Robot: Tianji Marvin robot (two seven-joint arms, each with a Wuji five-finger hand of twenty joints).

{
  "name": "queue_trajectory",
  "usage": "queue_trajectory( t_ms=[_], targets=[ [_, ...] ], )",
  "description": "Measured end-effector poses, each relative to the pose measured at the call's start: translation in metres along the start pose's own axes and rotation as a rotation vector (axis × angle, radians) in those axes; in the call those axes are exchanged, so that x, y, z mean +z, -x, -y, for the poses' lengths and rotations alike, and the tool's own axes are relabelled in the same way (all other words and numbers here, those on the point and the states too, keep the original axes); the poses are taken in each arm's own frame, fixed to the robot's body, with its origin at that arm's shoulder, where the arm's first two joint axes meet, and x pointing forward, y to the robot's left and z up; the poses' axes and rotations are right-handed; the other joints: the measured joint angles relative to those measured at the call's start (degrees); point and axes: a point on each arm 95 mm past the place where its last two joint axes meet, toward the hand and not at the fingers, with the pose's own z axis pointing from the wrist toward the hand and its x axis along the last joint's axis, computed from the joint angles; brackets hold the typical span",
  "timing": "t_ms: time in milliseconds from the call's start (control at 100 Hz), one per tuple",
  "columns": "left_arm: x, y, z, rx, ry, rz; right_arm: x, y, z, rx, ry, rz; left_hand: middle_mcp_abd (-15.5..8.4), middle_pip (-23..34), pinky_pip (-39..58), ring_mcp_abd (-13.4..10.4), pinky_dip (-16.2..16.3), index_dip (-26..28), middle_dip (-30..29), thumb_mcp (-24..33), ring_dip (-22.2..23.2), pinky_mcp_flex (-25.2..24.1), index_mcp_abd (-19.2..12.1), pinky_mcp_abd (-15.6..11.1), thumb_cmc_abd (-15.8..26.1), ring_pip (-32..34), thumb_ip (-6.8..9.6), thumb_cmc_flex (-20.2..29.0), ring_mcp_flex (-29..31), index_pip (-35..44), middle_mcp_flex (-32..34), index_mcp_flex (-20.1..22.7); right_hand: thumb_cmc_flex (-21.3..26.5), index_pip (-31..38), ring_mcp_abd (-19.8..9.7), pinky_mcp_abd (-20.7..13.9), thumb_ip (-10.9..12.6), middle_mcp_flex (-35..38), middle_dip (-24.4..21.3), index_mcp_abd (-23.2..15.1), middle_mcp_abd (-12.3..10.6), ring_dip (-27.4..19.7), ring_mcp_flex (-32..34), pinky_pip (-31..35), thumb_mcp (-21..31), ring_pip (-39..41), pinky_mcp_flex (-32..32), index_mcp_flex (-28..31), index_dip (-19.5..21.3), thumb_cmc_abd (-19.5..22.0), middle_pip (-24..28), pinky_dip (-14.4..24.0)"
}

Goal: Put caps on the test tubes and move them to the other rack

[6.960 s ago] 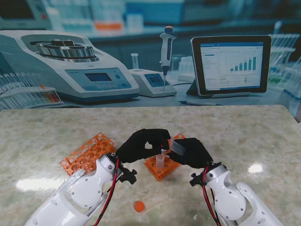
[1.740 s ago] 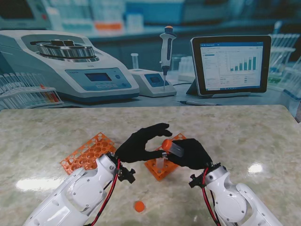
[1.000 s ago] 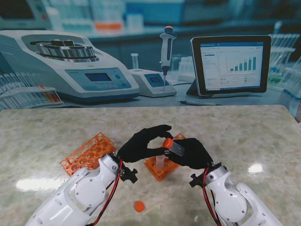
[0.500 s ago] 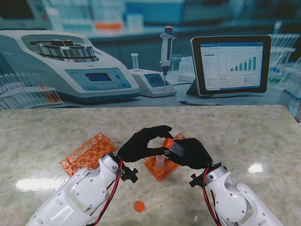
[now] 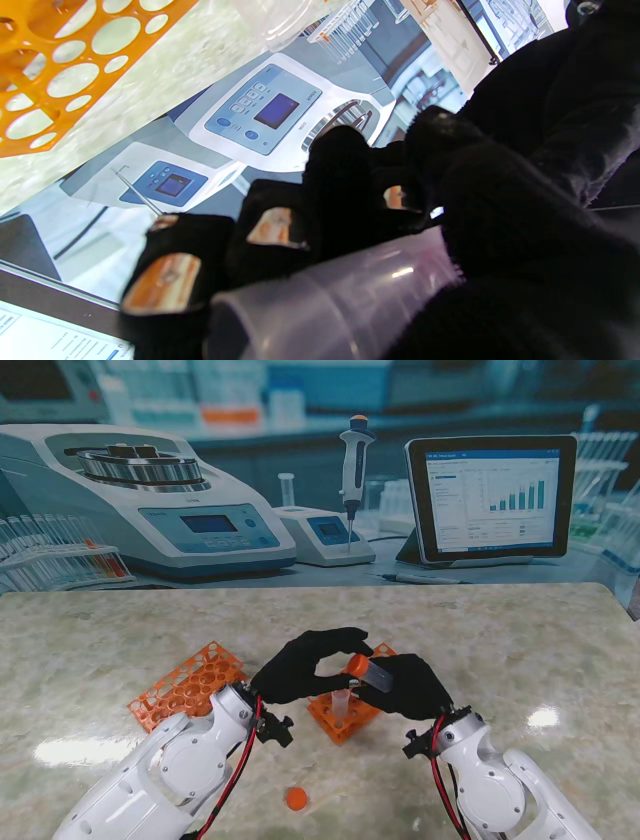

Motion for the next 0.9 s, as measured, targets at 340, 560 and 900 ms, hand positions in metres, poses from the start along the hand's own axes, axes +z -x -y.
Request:
queue_trajectory(
  t_ms=[340, 560, 900],
  targets=[
    [-0.002, 0.000, 0.001, 0.018, 0.023, -0.010, 0.000, -0.001, 0.001, 0.002, -0.002, -0.005, 0.0, 0.0, 0.0, 0.0, 0.0, 1.1, -0.2, 11.9, -0.3, -0.1, -18.3, 0.0, 2.4, 0.0, 2.03, 6.9, 0.0, 4.6, 0.0, 0.2, 0.0, -0.2, 0.0, 0.0, 0.0, 0.0, 0.0, 0.0, 0.0, 0.0, 0.0, 0.0, 0.0, 0.0, 0.0, 0.0, 0.0, 0.0, 0.0, 0.0],
    [-0.004, -0.001, 0.003, 0.027, 0.028, -0.011, 0.000, -0.001, 0.001, 0.002, -0.005, -0.006, 0.0, -0.4, 0.0, 0.0, 0.0, 0.8, -0.3, 12.5, -0.4, -0.7, -18.5, 0.0, 3.8, 0.0, 2.36, 7.3, 0.0, 5.1, 0.0, 0.2, 0.0, -0.3, 0.0, 0.0, 0.0, 0.0, 0.0, 0.0, 0.0, 0.0, 0.0, 0.0, 0.0, 0.0, 0.0, 0.0, 0.0, 0.0, 0.0, 0.1],
    [-0.009, -0.007, 0.012, 0.048, -0.004, -0.018, 0.001, -0.002, 0.001, 0.002, -0.005, -0.009, 0.0, -0.6, 0.0, 0.0, 0.0, -1.4, -0.3, 11.0, -0.4, -0.7, -12.5, 0.0, 7.6, -0.5, 2.45, 7.3, 0.0, 5.3, -0.1, 0.3, 0.0, -0.4, 0.0, 0.0, 0.0, 0.0, 0.0, 0.0, 0.0, 0.0, 0.0, 0.0, 0.0, 0.0, 0.0, 0.0, 0.0, 0.0, 0.0, 0.1]
  ],
)
